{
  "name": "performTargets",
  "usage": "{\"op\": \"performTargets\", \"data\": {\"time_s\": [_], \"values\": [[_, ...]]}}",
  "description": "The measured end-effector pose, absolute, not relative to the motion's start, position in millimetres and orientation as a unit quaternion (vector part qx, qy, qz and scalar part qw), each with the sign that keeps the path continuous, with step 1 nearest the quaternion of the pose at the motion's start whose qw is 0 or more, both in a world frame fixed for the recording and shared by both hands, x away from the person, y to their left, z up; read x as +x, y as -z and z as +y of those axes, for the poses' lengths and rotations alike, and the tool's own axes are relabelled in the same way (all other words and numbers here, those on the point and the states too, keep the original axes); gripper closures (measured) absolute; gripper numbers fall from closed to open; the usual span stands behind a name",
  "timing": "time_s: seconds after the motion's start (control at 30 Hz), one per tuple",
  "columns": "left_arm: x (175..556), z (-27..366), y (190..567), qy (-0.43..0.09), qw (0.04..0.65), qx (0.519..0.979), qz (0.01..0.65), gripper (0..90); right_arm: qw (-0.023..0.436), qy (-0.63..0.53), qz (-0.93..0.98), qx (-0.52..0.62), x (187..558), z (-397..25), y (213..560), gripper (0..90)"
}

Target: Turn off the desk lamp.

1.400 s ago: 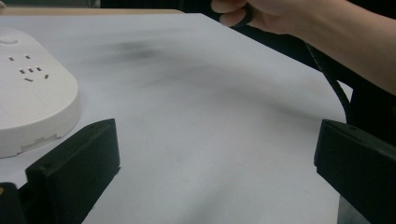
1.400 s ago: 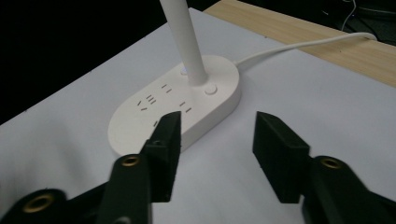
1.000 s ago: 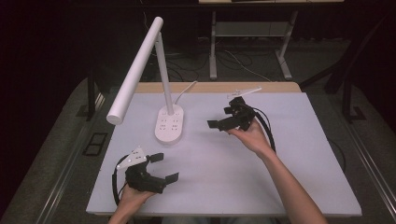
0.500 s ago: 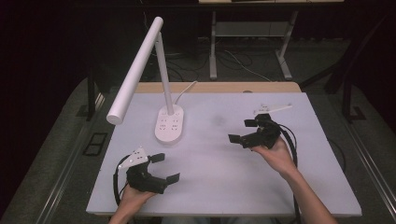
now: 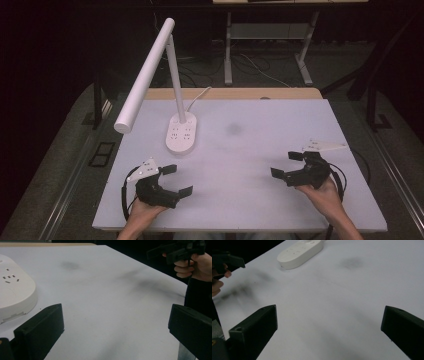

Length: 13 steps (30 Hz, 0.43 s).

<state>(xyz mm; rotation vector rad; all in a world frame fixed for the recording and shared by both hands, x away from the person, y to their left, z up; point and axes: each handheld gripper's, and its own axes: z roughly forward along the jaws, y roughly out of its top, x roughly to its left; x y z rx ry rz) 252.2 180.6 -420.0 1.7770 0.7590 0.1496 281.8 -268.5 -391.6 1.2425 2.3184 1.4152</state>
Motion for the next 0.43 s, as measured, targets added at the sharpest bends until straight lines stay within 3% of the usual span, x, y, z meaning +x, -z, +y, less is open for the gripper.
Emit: {"op": "performTargets", "data": {"time_s": [0.43], "values": [[252,180,420,-0.064,0.566,0.755,0.324,0.0,0.084,-0.478,0.754,0.442,245,-290,412,0.6]]}}
